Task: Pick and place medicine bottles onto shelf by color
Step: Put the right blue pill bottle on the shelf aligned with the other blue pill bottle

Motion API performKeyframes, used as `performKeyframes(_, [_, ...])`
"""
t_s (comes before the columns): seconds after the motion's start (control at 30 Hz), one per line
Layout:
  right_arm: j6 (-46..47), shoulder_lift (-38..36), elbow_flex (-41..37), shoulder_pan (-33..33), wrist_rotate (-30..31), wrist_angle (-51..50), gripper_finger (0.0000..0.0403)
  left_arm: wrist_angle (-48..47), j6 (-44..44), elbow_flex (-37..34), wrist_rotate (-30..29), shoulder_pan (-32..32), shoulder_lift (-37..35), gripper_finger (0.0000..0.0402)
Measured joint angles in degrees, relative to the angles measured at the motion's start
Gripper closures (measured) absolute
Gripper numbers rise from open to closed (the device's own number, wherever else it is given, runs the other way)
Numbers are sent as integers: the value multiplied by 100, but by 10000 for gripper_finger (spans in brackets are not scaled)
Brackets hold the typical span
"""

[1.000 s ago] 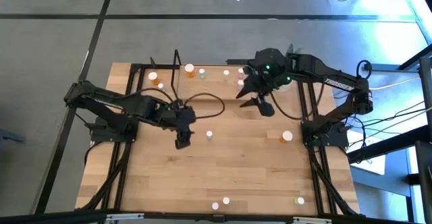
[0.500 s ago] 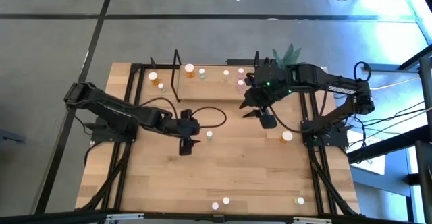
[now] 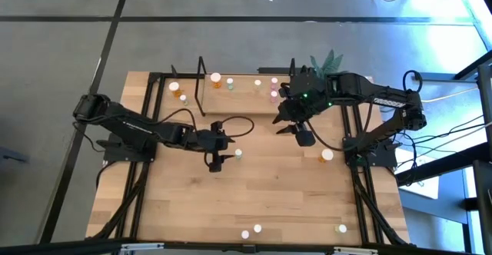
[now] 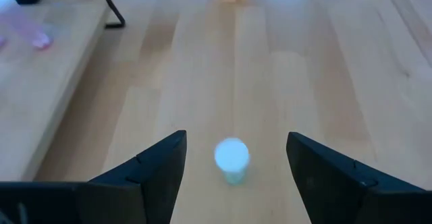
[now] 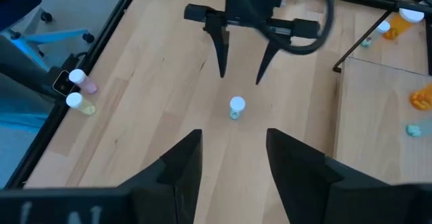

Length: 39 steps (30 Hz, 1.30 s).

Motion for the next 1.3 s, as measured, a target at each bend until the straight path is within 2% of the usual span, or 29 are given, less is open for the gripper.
performKeyframes(0.2, [2,0,-2,0,2,8,236,560,-9,-1,77,102,469,153])
performKeyframes(0.53, [-15,0,-2,0,4,46,236,654,-38,-2,29,85,1222,153])
performKeyframes(0.83, [-16,2,-4,0,4,49,236,763,-40,-2,29,85,1490,153])
performKeyframes(1.3, [-17,2,-4,0,4,50,236,875,-58,-2,27,72,1504,153])
